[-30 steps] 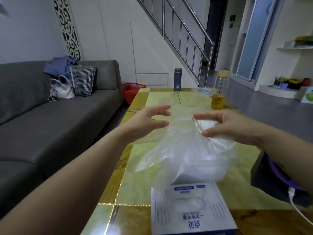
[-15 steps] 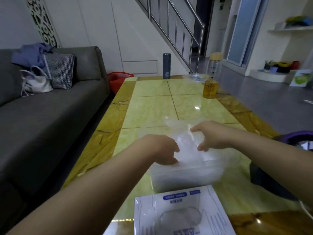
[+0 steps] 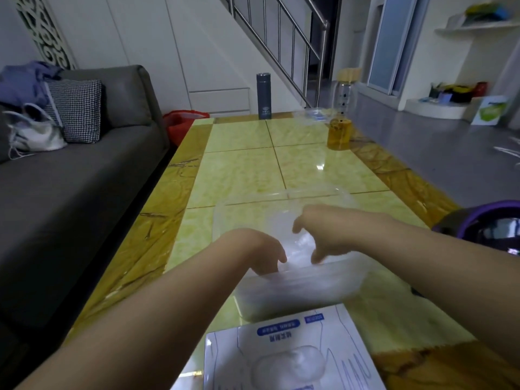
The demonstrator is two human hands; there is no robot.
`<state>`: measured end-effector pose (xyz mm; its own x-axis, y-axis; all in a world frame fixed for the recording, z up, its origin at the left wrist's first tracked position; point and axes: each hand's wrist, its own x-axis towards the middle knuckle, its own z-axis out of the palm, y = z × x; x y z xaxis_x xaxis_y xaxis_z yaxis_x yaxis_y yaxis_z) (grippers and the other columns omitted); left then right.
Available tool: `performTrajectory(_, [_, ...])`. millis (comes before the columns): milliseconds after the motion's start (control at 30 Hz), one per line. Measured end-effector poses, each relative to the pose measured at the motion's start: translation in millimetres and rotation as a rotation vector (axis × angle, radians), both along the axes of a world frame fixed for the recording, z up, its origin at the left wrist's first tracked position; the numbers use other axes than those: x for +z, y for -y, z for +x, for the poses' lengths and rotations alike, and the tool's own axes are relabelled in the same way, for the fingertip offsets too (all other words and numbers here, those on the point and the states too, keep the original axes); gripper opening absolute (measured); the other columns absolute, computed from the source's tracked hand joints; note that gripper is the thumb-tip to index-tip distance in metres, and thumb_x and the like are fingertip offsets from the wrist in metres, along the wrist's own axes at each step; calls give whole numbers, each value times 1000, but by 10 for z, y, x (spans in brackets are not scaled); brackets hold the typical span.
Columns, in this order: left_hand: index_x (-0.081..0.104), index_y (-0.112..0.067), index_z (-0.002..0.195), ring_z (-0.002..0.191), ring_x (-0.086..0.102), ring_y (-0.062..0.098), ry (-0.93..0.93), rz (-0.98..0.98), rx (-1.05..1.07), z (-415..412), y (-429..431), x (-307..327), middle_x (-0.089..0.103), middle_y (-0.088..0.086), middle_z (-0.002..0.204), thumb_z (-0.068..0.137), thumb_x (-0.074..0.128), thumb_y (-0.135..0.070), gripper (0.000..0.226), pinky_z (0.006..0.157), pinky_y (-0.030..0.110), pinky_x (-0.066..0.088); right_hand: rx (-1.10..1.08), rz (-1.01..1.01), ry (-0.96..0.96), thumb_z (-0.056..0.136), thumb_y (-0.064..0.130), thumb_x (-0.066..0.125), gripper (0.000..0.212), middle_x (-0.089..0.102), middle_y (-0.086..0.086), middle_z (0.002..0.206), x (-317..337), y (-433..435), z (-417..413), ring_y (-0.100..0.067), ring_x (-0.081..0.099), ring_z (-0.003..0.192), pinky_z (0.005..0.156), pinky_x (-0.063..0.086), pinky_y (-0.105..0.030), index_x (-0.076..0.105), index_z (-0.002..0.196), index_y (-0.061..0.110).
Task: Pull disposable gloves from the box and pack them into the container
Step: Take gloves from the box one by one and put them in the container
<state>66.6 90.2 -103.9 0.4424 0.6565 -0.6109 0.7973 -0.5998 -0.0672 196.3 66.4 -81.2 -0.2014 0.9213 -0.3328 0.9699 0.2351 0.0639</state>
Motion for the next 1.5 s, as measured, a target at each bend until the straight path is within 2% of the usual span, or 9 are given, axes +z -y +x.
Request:
performTrajectory(133, [32, -26, 147, 131, 41, 21, 3, -12, 9, 14, 0, -63, 35, 2, 150, 98, 39, -15, 51, 102, 29, 33, -48, -265, 47, 76, 30, 78, 96, 31, -5, 151, -154, -74, 32, -26, 52, 119, 78, 53, -29, 19, 151, 20])
performTrajectory(267, [32, -23, 147, 132, 40, 20, 128, 97, 39, -126, 62, 113, 40, -1, 148, 94, 53, -41, 60, 106, 33, 32, -28, -39, -253, 84, 30, 70, 72, 44, 0, 141, 11, 58, 118, -12, 57, 97, 81, 48, -23, 33, 145, 24])
performTrajectory(433, [51, -24, 134, 107, 58, 14, 516, 290, 78, -433, 403, 387, 60, -3, 124, 93, 56, -35, 43, 94, 30, 47, 140, 262, -529, 88, 29, 64, 27, 60, 19, 95, 364, 643, 48, 3, 54, 76, 65, 43, -10, 64, 115, 27])
performTrajectory(533, [60, -24, 122, 91, 59, 6, 726, 386, 75, -622, 719, 433, 63, -6, 110, 94, 56, -27, 28, 83, 21, 49, 235, 184, -504, 90, 27, 63, 15, 55, 25, 78, 354, 996, -72, 9, 53, 70, 64, 41, -5, 70, 103, 25])
performTrajectory(633, [65, -24, 111, 78, 56, 4, 832, 412, 118, -759, 1034, 374, 62, -9, 97, 93, 57, -22, 20, 72, 18, 47, 306, 82, -373, 92, 26, 60, 19, 64, 16, 94, 125, 1205, -193, 3, 52, 72, 62, 37, -6, 70, 108, 25])
performTrajectory(833, [59, -22, 124, 86, 52, 9, 551, 160, 171, -794, 1403, -6, 61, -3, 116, 88, 65, -33, 38, 68, 19, 40, 302, 23, -184, 91, 17, 57, 30, 61, 1, 104, -484, 1366, -336, -22, 59, 92, 76, 48, -32, 65, 115, 32])
performTrajectory(1000, [46, -25, 138, 97, 51, 17, 517, 9, 235, -734, 1449, -198, 56, 3, 124, 83, 71, -33, 61, 82, 26, 41, 277, 115, -227, 90, 24, 59, 27, 63, 0, 102, -617, 1336, -321, -23, 59, 91, 71, 43, -29, 67, 114, 34])
performTrajectory(1133, [36, -30, 142, 91, 50, 16, 501, -56, 254, -716, 1374, -257, 53, 0, 112, 83, 71, -33, 69, 74, 25, 37, 272, 170, -326, 89, 31, 61, 14, 60, 8, 101, -677, 1344, -318, -19, 58, 93, 71, 42, -28, 73, 96, 31])
performTrajectory(1500, [36, -32, 138, 78, 49, 7, 561, -89, 311, -724, 1274, -375, 47, -7, 101, 81, 73, -34, 68, 59, 18, 37, 226, 187, -425, 91, 25, 59, 8, 55, 7, 100, -525, 1304, -291, -13, 50, 88, 73, 39, -30, 66, 95, 23])
